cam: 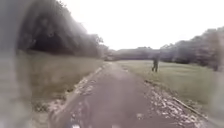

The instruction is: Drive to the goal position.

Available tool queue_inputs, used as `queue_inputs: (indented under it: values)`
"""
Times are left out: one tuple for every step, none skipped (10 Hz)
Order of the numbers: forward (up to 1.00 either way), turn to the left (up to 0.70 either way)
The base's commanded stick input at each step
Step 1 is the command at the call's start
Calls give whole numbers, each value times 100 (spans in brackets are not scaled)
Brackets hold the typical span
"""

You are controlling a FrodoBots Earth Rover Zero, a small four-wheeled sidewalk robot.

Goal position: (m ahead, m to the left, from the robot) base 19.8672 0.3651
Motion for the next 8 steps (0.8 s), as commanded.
queue_inputs:
  values:
    - [100, 0]
    - [100, 0]
    - [100, 0]
    - [100, -5]
    - [100, -14]
    - [100, -31]
    - [100, -23]
    - [100, -1]
